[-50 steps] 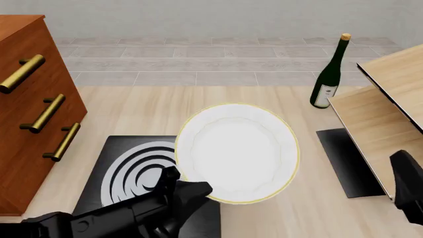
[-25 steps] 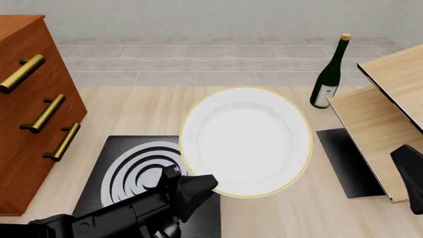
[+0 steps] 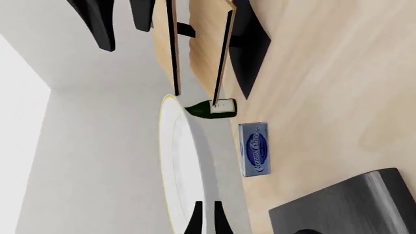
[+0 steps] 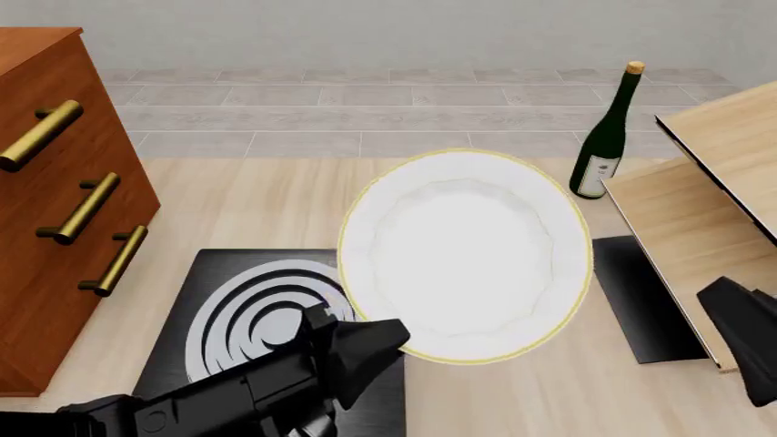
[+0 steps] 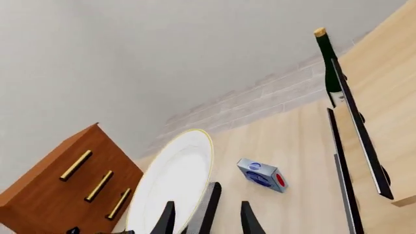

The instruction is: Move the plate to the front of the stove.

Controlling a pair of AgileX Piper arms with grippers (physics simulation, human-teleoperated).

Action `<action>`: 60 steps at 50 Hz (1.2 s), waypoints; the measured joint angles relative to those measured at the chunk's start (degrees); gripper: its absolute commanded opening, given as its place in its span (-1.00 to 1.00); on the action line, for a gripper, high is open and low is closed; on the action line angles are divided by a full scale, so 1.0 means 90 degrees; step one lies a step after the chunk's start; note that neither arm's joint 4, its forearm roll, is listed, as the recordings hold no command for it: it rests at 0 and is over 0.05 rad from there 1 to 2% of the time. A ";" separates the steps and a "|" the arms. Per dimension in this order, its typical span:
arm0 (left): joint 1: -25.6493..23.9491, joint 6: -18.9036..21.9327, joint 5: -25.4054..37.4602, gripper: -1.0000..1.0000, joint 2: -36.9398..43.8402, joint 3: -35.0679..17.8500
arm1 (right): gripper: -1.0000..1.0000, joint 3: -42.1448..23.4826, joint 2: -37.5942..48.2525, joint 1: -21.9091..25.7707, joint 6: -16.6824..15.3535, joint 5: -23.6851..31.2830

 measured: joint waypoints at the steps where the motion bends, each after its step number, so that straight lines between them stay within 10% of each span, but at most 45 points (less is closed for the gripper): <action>1: -0.0007 0.0000 -0.0001 -1.00 -0.0004 -0.0003 | 1.00 0.0013 0.0000 0.0012 0.0025 -0.0008; 60: -0.0205 -0.0043 -0.0022 -1.00 -0.0060 -0.0058 | 1.00 0.0457 0.4458 0.0477 0.0852 -0.4490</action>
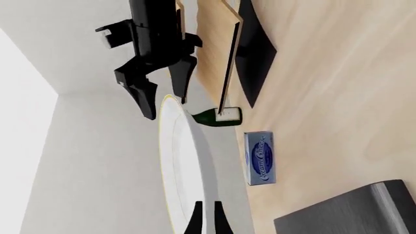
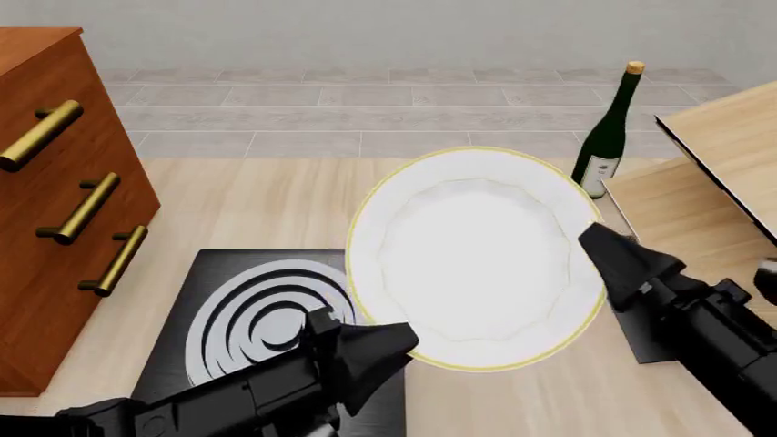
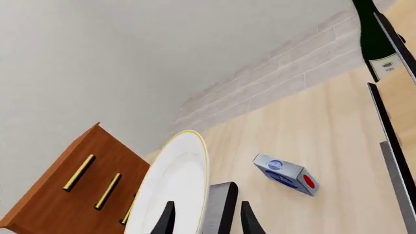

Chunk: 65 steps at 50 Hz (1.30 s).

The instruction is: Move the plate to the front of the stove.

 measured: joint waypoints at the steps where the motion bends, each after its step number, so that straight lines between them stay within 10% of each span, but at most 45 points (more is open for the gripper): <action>1: -0.0002 -0.0001 0.0000 -1.00 0.0000 -0.0001 | 1.00 0.0003 0.0064 0.0008 0.0008 -0.0061; 47: -0.0035 -0.0029 0.0001 -1.00 -0.0032 -0.0003 | 1.00 -0.0049 0.1813 0.0397 0.0221 -0.1618; 48: -0.0037 -0.0031 -0.0002 -1.00 -0.0031 -0.0004 | -1.00 -0.0048 0.1820 0.0402 0.0223 -0.1627; 65: -0.0077 -0.0025 0.0025 -1.00 0.0036 0.0024 | -1.00 -0.0064 0.1737 0.0461 0.0229 -0.1675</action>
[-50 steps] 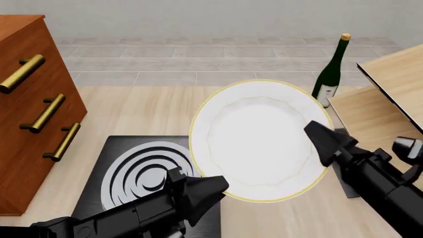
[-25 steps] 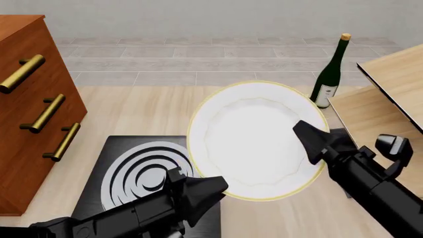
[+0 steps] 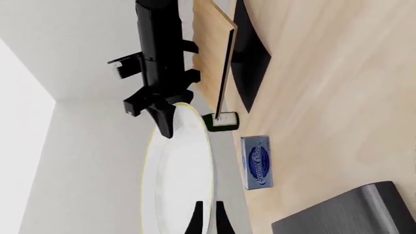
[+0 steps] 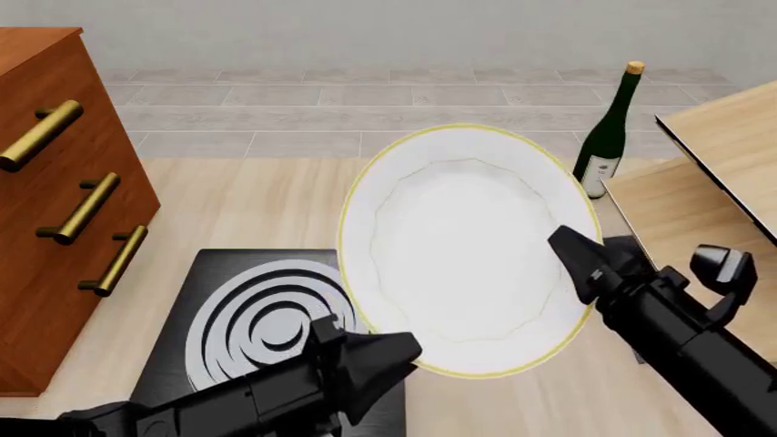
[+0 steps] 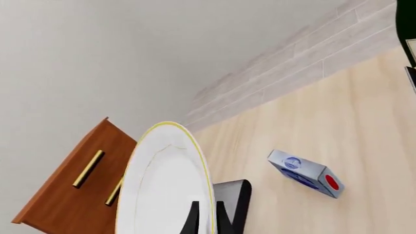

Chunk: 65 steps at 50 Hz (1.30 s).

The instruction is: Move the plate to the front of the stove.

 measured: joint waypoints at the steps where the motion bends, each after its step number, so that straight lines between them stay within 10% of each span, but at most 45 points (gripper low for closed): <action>1: -0.0002 0.0000 0.0003 -1.00 0.0001 0.0001 | -1.00 -0.0001 -0.0006 0.0005 -0.0001 0.0002; 17: -0.0028 0.0012 0.0035 -1.00 -0.0024 0.0008 | -1.00 -0.0053 -0.0132 0.0065 -0.0031 0.0110; 18: -0.0029 0.0013 0.0037 1.00 -0.0028 0.0008 | -1.00 -0.0058 -0.0140 0.0067 -0.0033 0.0120; 65: -0.0087 0.0000 -0.0087 1.00 -0.0418 -0.0099 | -1.00 -0.0146 -0.0573 -0.0726 0.0142 0.0600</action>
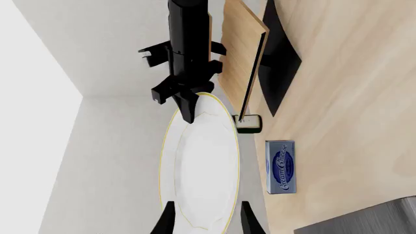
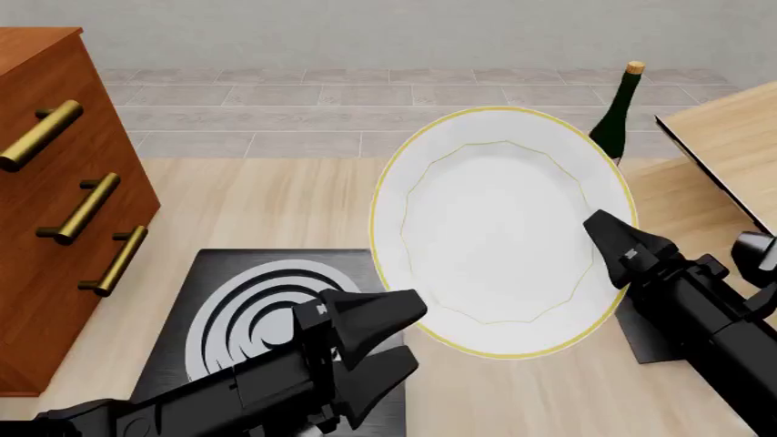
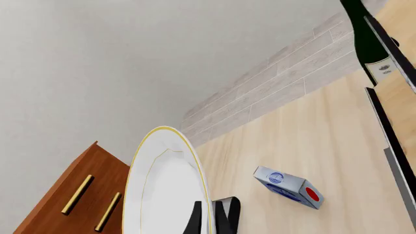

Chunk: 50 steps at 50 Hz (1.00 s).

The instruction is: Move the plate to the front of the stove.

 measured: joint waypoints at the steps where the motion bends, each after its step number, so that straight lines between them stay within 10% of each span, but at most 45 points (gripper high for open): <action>1: -0.0004 -0.0010 0.0015 1.00 -0.0024 -0.0006 | -1.00 0.0001 -0.0024 -0.0034 0.0008 0.0016; 22: 0.0093 -0.0788 0.1029 1.00 -0.1209 -0.0336 | -1.00 -0.0028 -0.0675 -0.0582 0.0075 0.0529; 50: 0.0952 -0.3328 0.3748 1.00 -0.3757 -0.1563 | -1.00 -0.0645 -0.0954 -0.0909 -0.0092 0.1307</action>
